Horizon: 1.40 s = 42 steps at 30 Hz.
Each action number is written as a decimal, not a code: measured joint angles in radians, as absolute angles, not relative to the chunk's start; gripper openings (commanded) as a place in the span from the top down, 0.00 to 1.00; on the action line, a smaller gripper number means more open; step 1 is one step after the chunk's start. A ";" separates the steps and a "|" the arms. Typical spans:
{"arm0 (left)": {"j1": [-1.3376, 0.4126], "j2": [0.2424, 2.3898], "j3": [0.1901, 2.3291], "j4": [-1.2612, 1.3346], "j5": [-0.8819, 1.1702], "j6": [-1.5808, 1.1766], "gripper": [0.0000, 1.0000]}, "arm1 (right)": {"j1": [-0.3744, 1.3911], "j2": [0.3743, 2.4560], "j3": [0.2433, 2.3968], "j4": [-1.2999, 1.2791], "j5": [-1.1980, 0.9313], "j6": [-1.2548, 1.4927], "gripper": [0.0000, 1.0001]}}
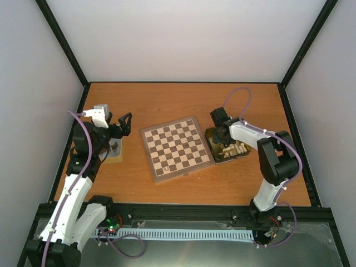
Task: Set up the chess pieces on the board
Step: Pick up the chess piece from the storage box, then place the chess piece on the chessboard.
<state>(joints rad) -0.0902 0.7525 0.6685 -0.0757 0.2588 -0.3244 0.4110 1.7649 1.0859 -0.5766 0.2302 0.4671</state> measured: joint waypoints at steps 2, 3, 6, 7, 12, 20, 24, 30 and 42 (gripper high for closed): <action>-0.090 0.752 0.669 -0.076 0.259 -0.324 0.00 | 0.411 1.749 1.085 -0.585 0.234 0.468 0.92; -0.090 0.752 0.669 -0.076 0.259 -0.324 0.00 | 0.411 1.736 1.085 -0.591 0.234 0.468 0.92; -0.090 0.752 0.669 -0.076 0.259 -0.324 0.00 | 0.411 1.679 1.085 -0.606 0.232 0.471 0.91; -0.090 0.752 0.669 -0.076 0.259 -0.324 0.00 | 0.412 1.652 1.085 -0.612 0.228 0.474 0.91; -0.090 0.752 0.669 -0.076 0.259 -0.324 0.00 | 0.448 1.554 1.107 -0.652 0.221 0.495 0.90; -0.090 0.752 0.669 -0.076 0.263 -0.325 0.00 | 0.669 1.578 1.233 -0.686 0.199 0.548 0.89; -0.090 0.752 0.669 -0.076 0.263 -0.325 0.00 | 0.785 1.673 1.341 -0.692 0.184 0.562 0.89; -0.090 0.752 0.669 -0.076 0.263 -0.325 0.00 | 0.904 1.803 1.433 -0.693 0.152 0.565 0.89; -0.090 0.752 0.669 -0.076 0.263 -0.325 0.00 | 0.949 1.873 1.465 -0.731 0.108 0.563 0.89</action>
